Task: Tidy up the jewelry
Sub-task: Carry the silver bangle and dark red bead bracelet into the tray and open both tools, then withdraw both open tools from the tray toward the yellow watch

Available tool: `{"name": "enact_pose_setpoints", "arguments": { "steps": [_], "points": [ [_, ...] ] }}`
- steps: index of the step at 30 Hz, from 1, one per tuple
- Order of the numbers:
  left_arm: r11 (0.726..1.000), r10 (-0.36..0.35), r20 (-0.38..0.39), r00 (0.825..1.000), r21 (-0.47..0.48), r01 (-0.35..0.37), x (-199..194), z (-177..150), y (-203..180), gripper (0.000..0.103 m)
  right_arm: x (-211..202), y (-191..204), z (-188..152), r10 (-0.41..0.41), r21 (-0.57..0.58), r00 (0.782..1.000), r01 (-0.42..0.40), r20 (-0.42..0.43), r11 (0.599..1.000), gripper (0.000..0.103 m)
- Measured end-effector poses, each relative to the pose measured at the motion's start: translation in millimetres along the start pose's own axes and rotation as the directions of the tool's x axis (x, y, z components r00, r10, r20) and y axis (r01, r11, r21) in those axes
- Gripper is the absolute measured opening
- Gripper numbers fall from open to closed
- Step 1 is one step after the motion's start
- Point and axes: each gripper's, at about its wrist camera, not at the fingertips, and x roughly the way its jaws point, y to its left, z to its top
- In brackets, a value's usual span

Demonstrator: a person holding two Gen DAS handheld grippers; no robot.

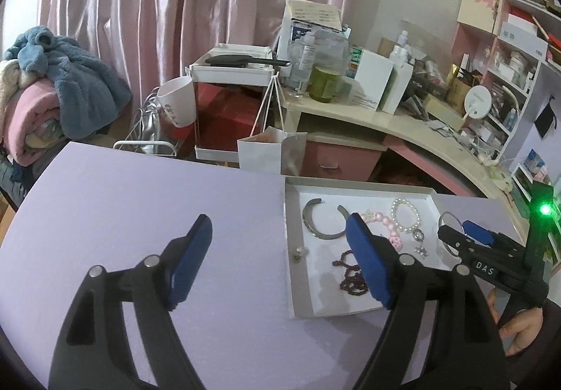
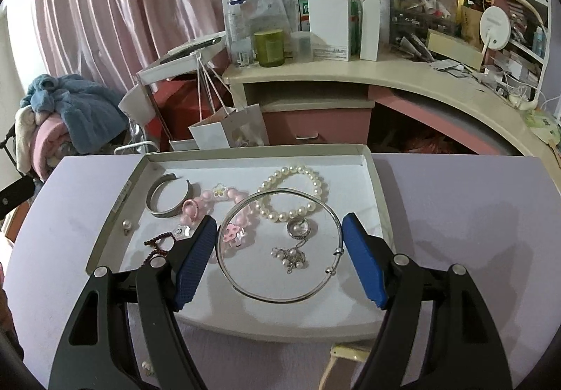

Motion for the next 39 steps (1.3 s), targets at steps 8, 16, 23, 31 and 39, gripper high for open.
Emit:
{"name": "enact_pose_setpoints", "arguments": {
  "steps": [8,16,23,31,39],
  "points": [
    [1.0,-0.008,-0.01,1.0,0.009,0.008,3.4,-1.2,-5.9,0.079,12.3,2.8,1.0,-0.014,-0.006,0.999,0.014,-0.03,1.0,0.076],
    [1.0,-0.006,-0.011,1.0,0.016,0.007,2.0,-2.6,-8.3,0.079,-10.1,-16.1,-4.2,-0.003,0.057,1.0,0.003,0.003,0.998,0.086],
    [1.0,-0.002,-0.031,1.0,0.001,0.002,-4.1,-21.2,-2.4,0.081,-40.6,-45.5,-16.3,-0.056,0.12,0.998,0.051,0.036,0.991,0.086],
    [1.0,0.009,-0.061,0.998,-0.022,-0.01,-11.8,-49.4,6.3,0.083,-65.7,-68.6,-38.6,-0.104,0.174,0.994,0.097,0.033,0.98,0.086],
    [0.999,0.015,-0.084,0.996,-0.046,-0.019,-18.2,-75.8,10.2,0.086,-72.0,-67.9,-66.8,-0.112,0.184,0.994,0.112,-0.011,0.977,0.086]
  ]
}}
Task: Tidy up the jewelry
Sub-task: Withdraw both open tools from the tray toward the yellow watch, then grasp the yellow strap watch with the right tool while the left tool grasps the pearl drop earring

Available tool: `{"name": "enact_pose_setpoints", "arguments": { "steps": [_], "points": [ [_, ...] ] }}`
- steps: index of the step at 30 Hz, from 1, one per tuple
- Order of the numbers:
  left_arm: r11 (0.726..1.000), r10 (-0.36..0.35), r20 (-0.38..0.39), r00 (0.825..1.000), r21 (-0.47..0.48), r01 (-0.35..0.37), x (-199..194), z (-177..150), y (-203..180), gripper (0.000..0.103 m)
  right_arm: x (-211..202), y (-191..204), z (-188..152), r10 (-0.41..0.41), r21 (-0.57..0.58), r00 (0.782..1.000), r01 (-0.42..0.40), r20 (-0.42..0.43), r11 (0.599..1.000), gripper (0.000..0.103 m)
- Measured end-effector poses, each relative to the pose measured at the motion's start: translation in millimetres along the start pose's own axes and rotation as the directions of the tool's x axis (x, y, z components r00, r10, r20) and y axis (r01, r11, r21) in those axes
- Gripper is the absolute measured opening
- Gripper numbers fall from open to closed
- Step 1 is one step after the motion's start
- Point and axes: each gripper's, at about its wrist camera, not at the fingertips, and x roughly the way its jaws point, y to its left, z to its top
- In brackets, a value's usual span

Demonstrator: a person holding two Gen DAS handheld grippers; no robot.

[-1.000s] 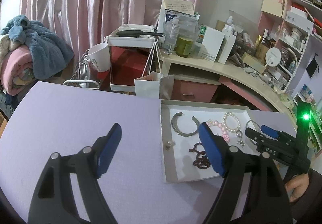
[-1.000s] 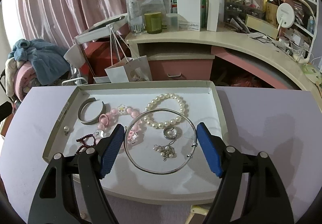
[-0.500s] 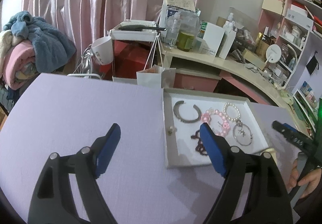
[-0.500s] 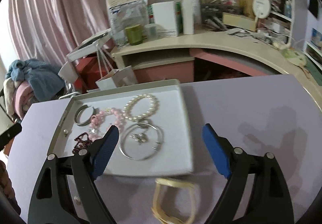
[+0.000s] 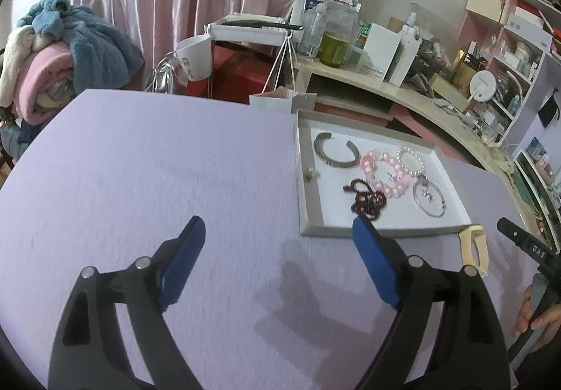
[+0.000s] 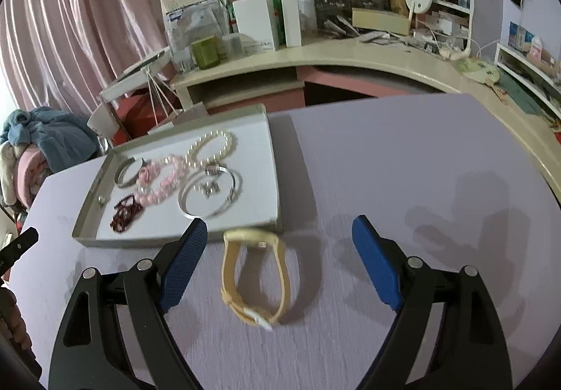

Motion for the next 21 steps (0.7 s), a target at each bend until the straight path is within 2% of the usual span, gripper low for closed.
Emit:
{"name": "enact_pose_setpoints", "arguments": {
  "steps": [8,21],
  "points": [
    [0.999,-0.014,0.004,1.0,0.031,0.014,-3.2,-14.0,-11.4,0.088,0.6,1.6,-14.5,0.002,-0.008,1.0,-0.002,-0.03,1.0,0.086],
    [0.996,-0.047,-0.012,0.999,0.074,0.047,-1.0,-24.3,-27.6,0.088,27.5,20.3,-23.3,-0.016,-0.081,0.994,0.007,-0.112,0.997,0.086]
  ]
}}
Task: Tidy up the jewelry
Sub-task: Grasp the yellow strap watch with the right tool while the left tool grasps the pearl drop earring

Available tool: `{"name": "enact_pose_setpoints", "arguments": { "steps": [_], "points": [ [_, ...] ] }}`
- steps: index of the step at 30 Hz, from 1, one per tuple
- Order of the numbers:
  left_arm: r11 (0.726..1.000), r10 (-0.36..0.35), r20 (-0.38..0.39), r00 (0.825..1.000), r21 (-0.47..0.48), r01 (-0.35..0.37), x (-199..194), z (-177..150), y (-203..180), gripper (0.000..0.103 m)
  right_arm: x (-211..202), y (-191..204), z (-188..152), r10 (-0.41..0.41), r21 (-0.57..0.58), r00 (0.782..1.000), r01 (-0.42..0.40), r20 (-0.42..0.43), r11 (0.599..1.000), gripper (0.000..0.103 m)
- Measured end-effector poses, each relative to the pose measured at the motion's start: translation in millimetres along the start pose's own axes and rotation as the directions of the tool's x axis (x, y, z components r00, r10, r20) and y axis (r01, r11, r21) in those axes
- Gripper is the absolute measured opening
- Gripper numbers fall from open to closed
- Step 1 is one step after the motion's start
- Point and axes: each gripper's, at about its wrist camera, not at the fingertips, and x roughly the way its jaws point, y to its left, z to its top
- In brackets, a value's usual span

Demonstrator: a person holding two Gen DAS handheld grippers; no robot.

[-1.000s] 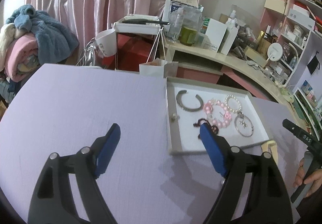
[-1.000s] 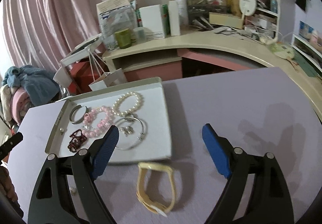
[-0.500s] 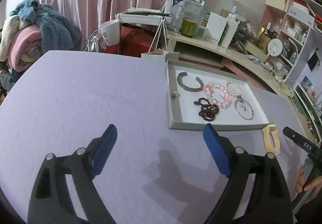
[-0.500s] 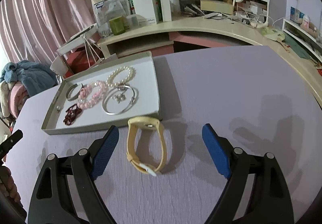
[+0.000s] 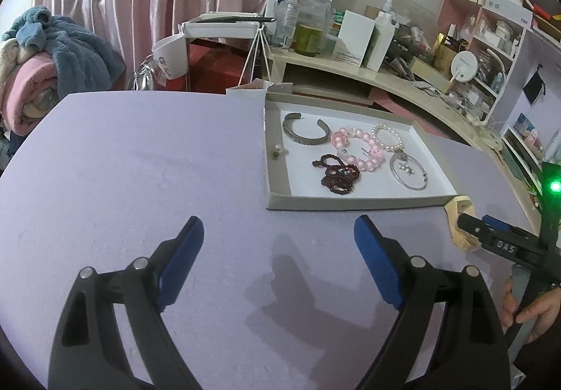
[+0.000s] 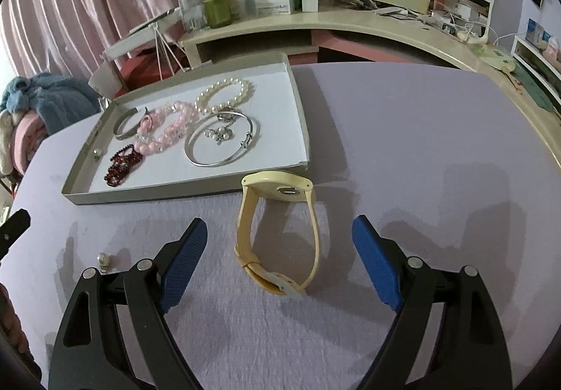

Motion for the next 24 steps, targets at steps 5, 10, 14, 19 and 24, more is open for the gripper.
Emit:
{"name": "enact_pose_setpoints", "arguments": {
  "steps": [5,10,14,19,24],
  "points": [
    [1.0,-0.018,-0.008,1.0,0.014,0.018,2.2,-2.7,-4.5,0.088,7.8,2.6,2.0,-0.017,-0.02,1.0,0.017,-0.011,1.0,0.086],
    [0.999,-0.031,-0.009,0.999,0.038,0.032,1.9,-4.7,-10.9,0.088,13.3,4.3,1.2,-0.033,-0.032,0.999,0.032,-0.022,0.999,0.082],
    [0.998,-0.045,-0.019,0.999,0.052,0.046,3.6,-6.5,-16.5,0.088,17.5,5.0,0.1,-0.001,-0.037,0.999,0.0,-0.034,0.999,0.046],
    [0.994,-0.068,-0.028,0.997,0.087,0.07,5.1,-10.4,-26.7,0.088,2.3,5.0,0.7,0.048,-0.002,0.999,-0.048,0.011,0.999,0.038],
    [0.989,-0.093,-0.044,0.995,0.109,0.098,8.1,-15.6,-36.6,0.088,-15.8,4.8,7.8,0.083,0.022,0.994,-0.085,0.07,0.996,0.038]
  ]
}}
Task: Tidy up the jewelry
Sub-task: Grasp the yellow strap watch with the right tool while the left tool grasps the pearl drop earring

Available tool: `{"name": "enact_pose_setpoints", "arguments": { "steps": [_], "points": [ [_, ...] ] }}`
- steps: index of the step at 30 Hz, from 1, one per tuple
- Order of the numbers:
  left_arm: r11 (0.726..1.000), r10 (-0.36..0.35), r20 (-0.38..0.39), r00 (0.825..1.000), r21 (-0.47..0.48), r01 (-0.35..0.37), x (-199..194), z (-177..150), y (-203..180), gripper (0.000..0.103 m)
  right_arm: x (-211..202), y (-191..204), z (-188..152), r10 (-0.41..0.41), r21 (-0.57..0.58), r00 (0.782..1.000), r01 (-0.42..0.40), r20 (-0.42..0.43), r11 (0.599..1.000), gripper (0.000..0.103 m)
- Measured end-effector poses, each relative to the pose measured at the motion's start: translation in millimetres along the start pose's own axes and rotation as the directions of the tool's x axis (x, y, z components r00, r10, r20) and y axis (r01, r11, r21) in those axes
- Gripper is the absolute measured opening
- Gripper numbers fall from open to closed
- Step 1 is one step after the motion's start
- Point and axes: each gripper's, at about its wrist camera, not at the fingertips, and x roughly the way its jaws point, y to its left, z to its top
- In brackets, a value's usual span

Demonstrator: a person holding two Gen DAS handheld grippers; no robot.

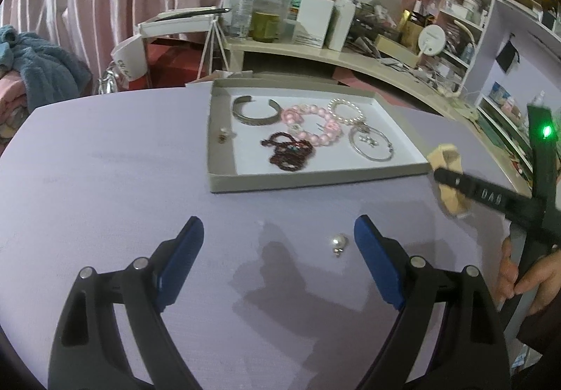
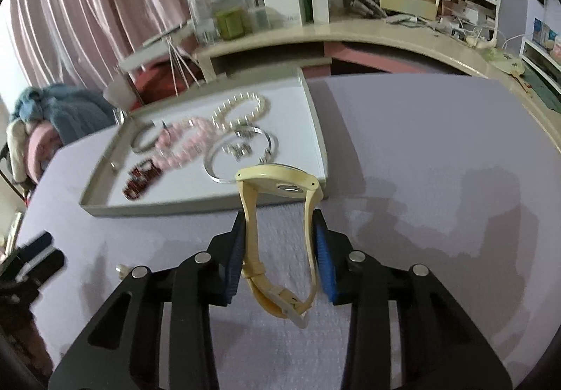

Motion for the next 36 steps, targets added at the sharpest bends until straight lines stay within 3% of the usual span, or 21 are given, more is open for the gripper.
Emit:
{"name": "enact_pose_setpoints", "arguments": {
  "steps": [31,34,36],
  "points": [
    [0.997,-0.038,-0.051,0.998,0.061,0.042,24.5,-10.1,-30.9,0.088,-1.2,0.9,2.8,0.004,0.002,1.0,-0.004,0.003,1.0,0.038],
    [0.997,-0.031,-0.065,0.997,0.065,0.036,34.0,-8.3,-37.6,0.086,-0.7,0.0,2.3,0.0,0.007,1.0,0.0,-0.002,1.0,0.038],
    [0.998,-0.024,-0.082,0.996,0.063,0.029,41.8,-6.4,-40.8,0.079,-0.1,-0.6,2.2,-0.001,0.009,1.0,0.001,-0.006,1.0,0.038]
  ]
}}
